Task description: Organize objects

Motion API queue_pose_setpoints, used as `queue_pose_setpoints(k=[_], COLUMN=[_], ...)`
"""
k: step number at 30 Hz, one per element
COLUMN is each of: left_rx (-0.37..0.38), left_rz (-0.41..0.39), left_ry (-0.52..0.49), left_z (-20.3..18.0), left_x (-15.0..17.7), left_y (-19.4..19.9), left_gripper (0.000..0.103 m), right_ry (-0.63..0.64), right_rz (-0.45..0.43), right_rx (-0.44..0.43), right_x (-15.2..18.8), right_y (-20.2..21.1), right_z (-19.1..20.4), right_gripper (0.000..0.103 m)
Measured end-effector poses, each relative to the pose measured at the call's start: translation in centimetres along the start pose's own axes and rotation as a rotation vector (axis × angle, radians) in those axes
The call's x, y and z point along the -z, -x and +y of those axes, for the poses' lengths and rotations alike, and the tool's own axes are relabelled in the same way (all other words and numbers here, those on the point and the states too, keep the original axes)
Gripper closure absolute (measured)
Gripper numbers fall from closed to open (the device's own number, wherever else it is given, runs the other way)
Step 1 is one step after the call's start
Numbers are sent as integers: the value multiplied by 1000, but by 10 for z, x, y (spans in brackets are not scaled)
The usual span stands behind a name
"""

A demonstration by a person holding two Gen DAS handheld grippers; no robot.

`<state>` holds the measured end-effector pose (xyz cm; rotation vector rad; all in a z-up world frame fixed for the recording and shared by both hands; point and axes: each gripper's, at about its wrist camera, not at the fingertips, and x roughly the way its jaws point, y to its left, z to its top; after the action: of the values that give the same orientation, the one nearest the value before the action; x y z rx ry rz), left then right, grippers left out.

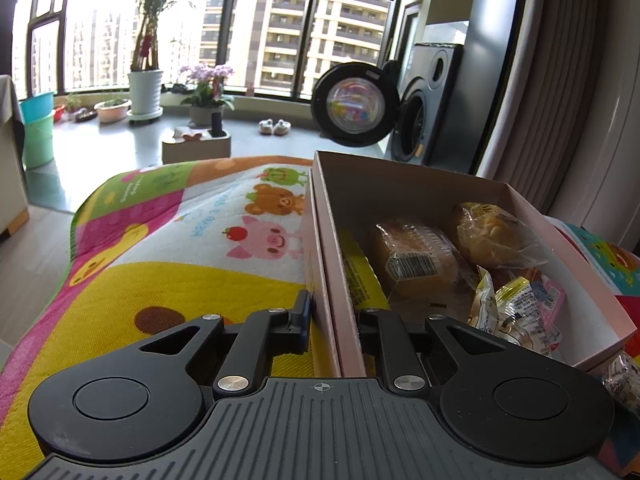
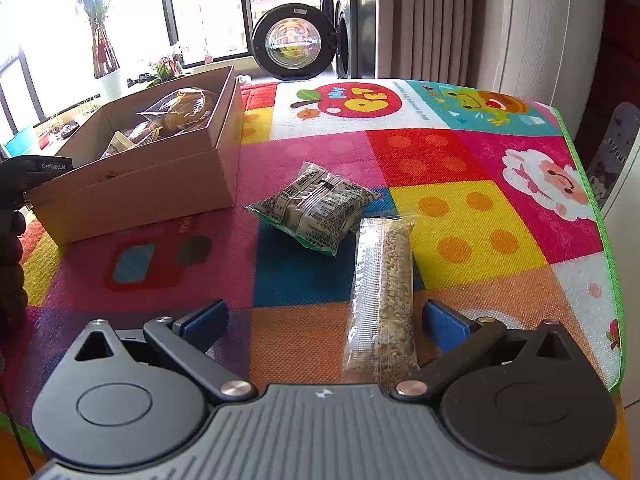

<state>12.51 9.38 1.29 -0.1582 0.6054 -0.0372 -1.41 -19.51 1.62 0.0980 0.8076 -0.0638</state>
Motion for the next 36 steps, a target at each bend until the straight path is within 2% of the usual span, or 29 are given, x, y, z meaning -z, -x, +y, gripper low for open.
queue_pose_setpoints(k=[8,11,14,18,20,21,22,30,33,36], left_rx=[4,7,9,13,16,17,17,28,30,35], left_rz=[0,-2,-8,-18,-21,-21,-21,-19,-18,-17], left_ry=[9,16,18,21,22,22,22,35,39,46], left_z=[1,2,2,2,2,2,2,5,5,5], left_x=[0,0,1,2,1,1,1,0,0,1], left_y=[-1,-1,-1,1,1,1,1,0,0,0], left_gripper=[87,87,87,87,86,86,86,86,86,85], right_ry=[10,4,-19,-18,-22,-25,-27,-31,-69,-64], right_rz=[-4,-1,19,44,55,60,65,156,199,167], right_rx=[11,32,52,91,92,100,108,113,94,61], right_x=[-1,-7,-14,-17,-17,-16,-16,-9,-16,-37], right_y=[-2,-4,-4,0,3,5,6,32,46,67], right_z=[2,-1,-7,-6,-4,-4,-3,3,3,15], right_gripper=[0,9,21,52,62,71,74,75,75,75])
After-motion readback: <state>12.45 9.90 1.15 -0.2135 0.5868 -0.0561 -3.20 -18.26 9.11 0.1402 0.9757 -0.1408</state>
